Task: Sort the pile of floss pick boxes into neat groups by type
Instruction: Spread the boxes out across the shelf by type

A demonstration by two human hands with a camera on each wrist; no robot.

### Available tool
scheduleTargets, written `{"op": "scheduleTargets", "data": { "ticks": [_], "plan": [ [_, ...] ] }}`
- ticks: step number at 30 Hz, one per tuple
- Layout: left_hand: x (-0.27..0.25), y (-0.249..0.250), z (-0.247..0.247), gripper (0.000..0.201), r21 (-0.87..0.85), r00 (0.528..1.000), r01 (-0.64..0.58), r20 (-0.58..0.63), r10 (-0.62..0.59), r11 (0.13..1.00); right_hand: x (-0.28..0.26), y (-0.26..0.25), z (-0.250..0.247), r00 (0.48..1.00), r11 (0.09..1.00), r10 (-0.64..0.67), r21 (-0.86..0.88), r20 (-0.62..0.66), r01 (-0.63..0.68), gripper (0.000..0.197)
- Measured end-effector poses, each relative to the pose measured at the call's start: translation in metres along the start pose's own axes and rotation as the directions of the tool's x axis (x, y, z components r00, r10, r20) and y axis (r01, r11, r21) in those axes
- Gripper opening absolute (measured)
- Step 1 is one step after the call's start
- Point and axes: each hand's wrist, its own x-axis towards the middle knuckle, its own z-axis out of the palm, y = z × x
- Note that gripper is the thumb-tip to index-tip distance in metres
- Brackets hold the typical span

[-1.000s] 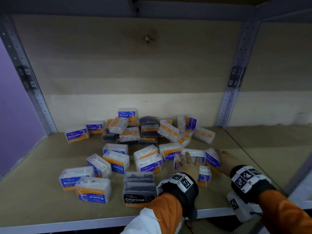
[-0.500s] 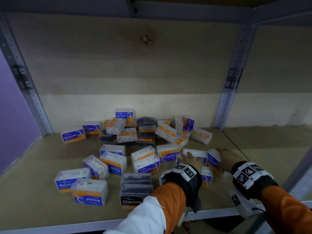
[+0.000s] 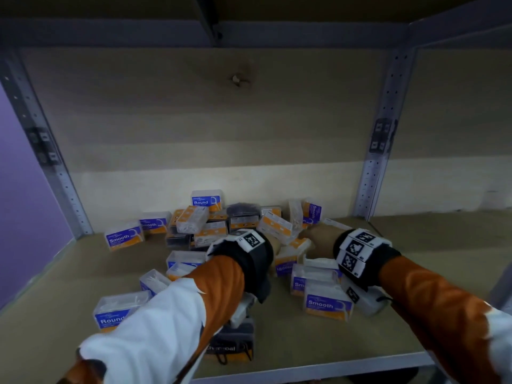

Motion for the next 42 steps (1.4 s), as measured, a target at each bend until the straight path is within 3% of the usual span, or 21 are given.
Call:
{"op": "scheduleTargets", "data": {
  "ticks": [2,6,10,12,15,18,20,23,31,42],
  "plan": [
    [0.000,-0.021,0.007,0.079,-0.022,0.999,0.050,0.008,-0.050,0.999,0.014,-0.007,-0.001,0.999,0.999,-0.033,-0.039,0.033,0.034,0.056],
    [-0.001,-0.047,0.020,0.065,0.006,0.997,0.076,-0.007,-0.076,0.997,0.034,-0.015,0.002,0.993,0.993,-0.046,-0.100,0.106,0.057,0.059],
    [0.001,-0.057,0.033,0.075,0.001,0.989,0.142,0.045,-0.142,0.990,0.052,-0.016,0.011,0.991,0.984,-0.051,-0.162,0.123,0.071,0.051],
    [0.002,-0.060,0.037,0.063,-0.016,0.987,0.153,0.062,-0.151,0.988,0.061,-0.015,0.014,0.988,0.977,-0.053,-0.197,0.148,0.082,0.049],
    [0.004,-0.068,0.035,0.053,-0.007,0.984,0.148,0.106,-0.146,0.989,0.075,-0.013,0.021,0.985,0.967,-0.060,-0.235,0.159,0.097,0.059],
    [0.008,-0.068,0.030,0.076,-0.005,0.978,0.042,0.205,-0.040,0.999,0.085,-0.011,0.030,0.985,0.962,-0.049,-0.256,0.167,0.091,0.069],
    [0.010,-0.066,0.031,0.077,-0.037,0.971,0.027,0.238,-0.018,0.999,0.090,-0.009,0.035,0.985,0.959,-0.052,-0.266,0.167,0.096,0.068],
    [0.009,-0.063,0.033,0.065,-0.024,0.977,-0.006,0.213,0.011,1.000,0.097,-0.006,0.035,0.982,0.962,-0.079,-0.244,0.171,0.120,0.068],
    [0.006,-0.052,0.020,0.067,-0.003,0.985,-0.011,0.175,0.011,1.000,0.091,0.013,0.022,0.981,0.973,-0.108,-0.185,0.162,0.138,0.057],
    [0.007,-0.034,0.009,0.067,0.048,0.989,-0.050,0.141,0.043,0.998,0.060,0.052,0.009,0.988,0.993,0.015,-0.119,0.154,0.003,0.059]
  ]
}}
